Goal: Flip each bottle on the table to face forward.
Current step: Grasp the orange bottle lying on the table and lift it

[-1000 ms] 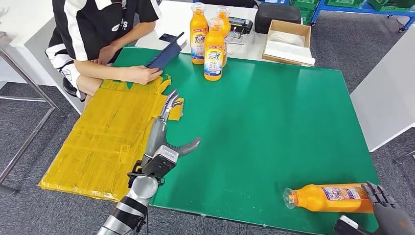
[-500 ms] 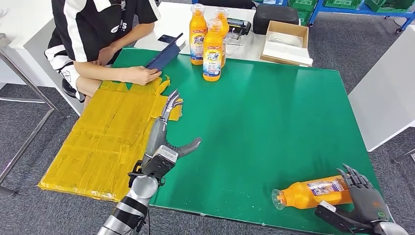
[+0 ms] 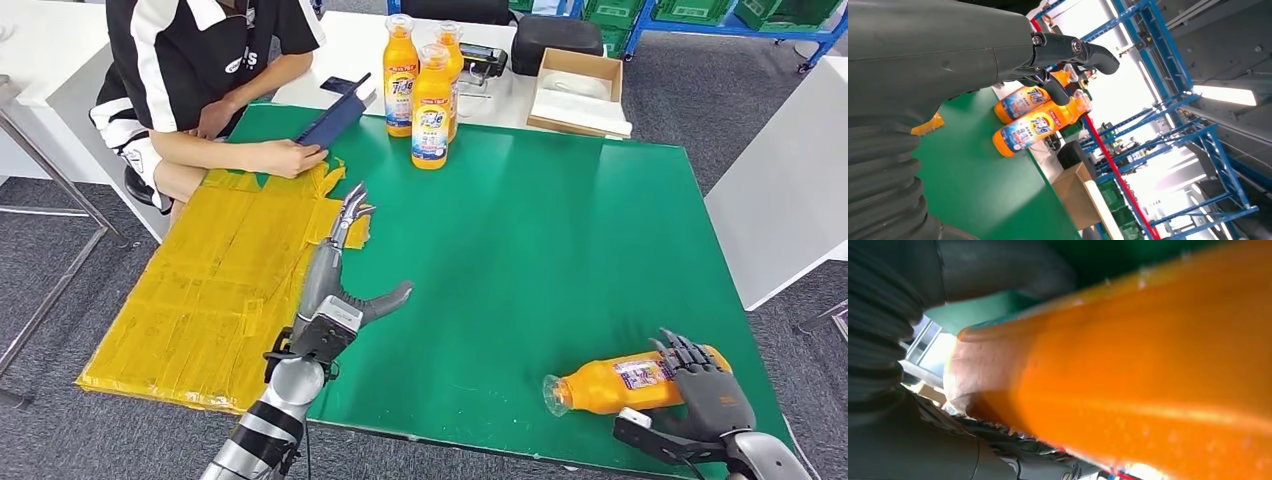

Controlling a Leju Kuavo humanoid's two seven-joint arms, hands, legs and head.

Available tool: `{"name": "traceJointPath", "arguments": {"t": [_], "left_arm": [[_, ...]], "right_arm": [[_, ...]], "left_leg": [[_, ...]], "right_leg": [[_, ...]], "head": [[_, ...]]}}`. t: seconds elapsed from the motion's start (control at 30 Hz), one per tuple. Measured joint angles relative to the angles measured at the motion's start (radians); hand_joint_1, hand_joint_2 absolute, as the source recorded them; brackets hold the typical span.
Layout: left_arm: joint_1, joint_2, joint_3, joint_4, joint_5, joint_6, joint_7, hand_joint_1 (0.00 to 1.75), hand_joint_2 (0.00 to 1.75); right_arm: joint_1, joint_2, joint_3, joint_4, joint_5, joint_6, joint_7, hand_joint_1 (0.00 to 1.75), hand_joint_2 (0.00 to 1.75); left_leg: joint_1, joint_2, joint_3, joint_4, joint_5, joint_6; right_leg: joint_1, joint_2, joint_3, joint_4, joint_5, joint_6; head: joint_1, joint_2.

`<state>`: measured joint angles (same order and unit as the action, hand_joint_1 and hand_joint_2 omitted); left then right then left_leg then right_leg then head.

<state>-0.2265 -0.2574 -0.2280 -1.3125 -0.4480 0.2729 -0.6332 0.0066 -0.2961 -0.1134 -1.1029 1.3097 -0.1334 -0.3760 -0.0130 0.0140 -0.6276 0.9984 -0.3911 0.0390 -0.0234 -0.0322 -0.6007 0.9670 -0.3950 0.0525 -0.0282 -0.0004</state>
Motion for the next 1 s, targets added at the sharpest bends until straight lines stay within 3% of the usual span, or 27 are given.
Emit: {"name": "traceJointPath", "arguments": {"t": [0.2, 0.37, 0.57, 0.8, 0.9, 1.0], "left_arm": [[0.000, -0.001, 0.000, 0.000, 0.009, 0.002, -0.007, 0.00, 1.75], [0.008, -0.006, 0.001, -0.011, 0.008, -0.004, 0.006, 0.00, 1.75], [0.045, -0.021, -0.003, -0.056, 0.002, -0.061, 0.049, 0.00, 1.75], [0.114, -0.032, -0.009, -0.091, 0.008, -0.134, 0.075, 0.00, 1.75], [0.122, -0.037, -0.021, -0.092, -0.004, -0.139, 0.079, 0.00, 1.75], [0.123, -0.038, -0.034, -0.092, -0.004, -0.146, 0.081, 0.00, 1.75]], "right_arm": [[-0.002, -0.023, 0.035, 0.011, -0.009, -0.046, 0.005, 1.75, 1.75], [-0.060, 0.044, 0.051, 0.042, 0.008, -0.220, 0.044, 1.75, 1.75], [-0.107, 0.184, 0.041, -0.030, -0.146, -0.352, 0.044, 1.75, 1.75], [-0.045, 0.400, 0.002, -0.324, -0.592, -0.353, -0.132, 1.75, 1.75], [-0.006, 0.481, 0.005, -0.433, -0.705, -0.349, -0.203, 1.75, 1.75], [0.012, 0.534, 0.008, -0.497, -0.773, -0.315, -0.220, 1.75, 1.75]], "left_leg": [[0.001, -0.003, 0.001, 0.000, 0.003, 0.001], [0.000, 0.002, -0.005, 0.000, 0.008, 0.002], [0.000, -0.003, -0.012, 0.000, 0.012, 0.002], [0.002, -0.006, -0.015, 0.000, 0.010, -0.001], [0.002, -0.006, -0.016, 0.000, 0.009, -0.002], [0.002, -0.007, -0.016, 0.000, 0.008, -0.003]], "right_leg": [[0.000, -0.001, 0.009, -0.002, -0.002, 0.003], [0.000, 0.002, 0.011, -0.002, 0.007, 0.003], [0.000, -0.001, 0.005, -0.001, 0.008, 0.004], [0.001, -0.004, 0.002, -0.001, 0.006, 0.002], [0.001, -0.004, 0.001, -0.001, 0.004, 0.001], [0.001, -0.004, 0.000, -0.001, 0.003, 0.000]], "head": [[0.000, 0.000], [0.000, 0.000], [0.000, 0.000], [0.000, 0.000], [0.000, 0.000], [0.000, 0.000]]}}
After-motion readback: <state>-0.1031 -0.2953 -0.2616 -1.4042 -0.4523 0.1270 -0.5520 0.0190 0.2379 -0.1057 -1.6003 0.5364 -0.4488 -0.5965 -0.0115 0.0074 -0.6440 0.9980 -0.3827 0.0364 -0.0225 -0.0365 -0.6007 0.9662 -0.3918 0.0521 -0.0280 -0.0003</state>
